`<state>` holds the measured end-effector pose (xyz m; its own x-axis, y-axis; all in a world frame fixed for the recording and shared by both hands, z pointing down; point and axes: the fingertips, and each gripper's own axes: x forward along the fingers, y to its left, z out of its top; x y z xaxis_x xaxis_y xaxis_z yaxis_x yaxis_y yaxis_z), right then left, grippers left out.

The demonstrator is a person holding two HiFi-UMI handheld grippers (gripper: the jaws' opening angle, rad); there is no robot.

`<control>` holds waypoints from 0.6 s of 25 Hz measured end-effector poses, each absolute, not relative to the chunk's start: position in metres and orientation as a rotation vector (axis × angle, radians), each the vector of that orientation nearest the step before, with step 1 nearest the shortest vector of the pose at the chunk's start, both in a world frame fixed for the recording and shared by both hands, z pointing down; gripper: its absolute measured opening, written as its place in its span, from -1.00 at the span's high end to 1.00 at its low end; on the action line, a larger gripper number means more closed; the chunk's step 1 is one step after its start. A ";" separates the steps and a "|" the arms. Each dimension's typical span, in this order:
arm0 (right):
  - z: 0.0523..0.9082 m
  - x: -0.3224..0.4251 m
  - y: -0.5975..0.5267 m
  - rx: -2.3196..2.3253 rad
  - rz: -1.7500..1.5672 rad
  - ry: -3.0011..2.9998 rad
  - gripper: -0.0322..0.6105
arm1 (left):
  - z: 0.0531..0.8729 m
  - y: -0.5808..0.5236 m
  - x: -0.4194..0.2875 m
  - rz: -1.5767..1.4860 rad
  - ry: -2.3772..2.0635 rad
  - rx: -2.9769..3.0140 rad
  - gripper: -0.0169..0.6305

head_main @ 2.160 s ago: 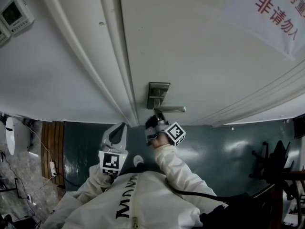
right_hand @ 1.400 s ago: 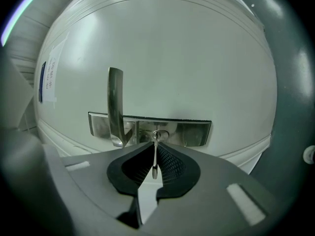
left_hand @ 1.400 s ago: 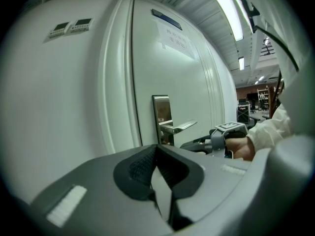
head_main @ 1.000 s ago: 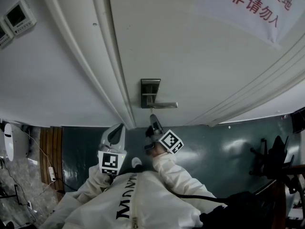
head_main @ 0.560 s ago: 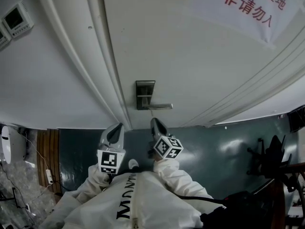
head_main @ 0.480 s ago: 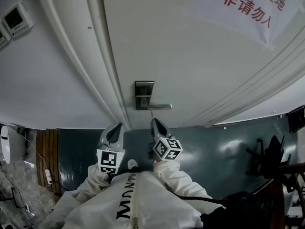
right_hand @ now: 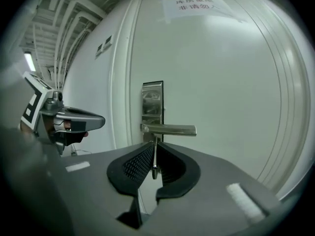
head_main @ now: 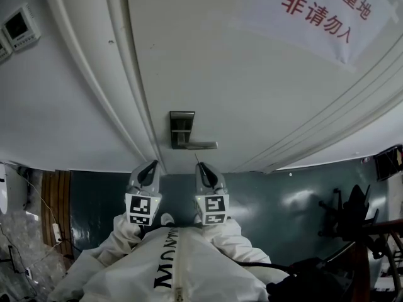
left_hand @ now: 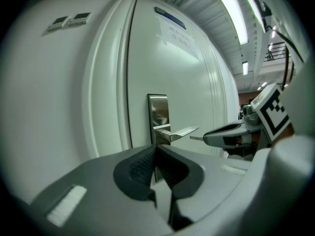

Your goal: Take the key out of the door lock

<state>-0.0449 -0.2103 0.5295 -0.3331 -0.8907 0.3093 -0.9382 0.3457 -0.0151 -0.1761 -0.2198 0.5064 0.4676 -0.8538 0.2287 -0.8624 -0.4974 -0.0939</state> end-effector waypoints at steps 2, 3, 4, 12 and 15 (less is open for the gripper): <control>0.525 -0.042 -0.210 1.632 0.251 -2.375 0.83 | 0.508 -0.222 -0.173 0.375 -1.560 2.639 0.95; 0.524 -0.040 -0.211 1.626 0.252 -2.384 0.83 | 0.509 -0.223 -0.172 0.370 -1.565 2.626 0.95; 0.524 -0.038 -0.213 1.618 0.260 -2.393 0.83 | 0.509 -0.224 -0.170 0.367 -1.572 2.614 0.95; 0.524 -0.020 -0.213 1.548 0.321 -2.483 0.83 | 0.506 -0.217 -0.154 0.428 -1.681 2.556 0.95; 0.524 -0.009 -0.216 1.523 0.342 -2.515 0.83 | 0.503 -0.211 -0.147 0.463 -1.728 2.518 0.95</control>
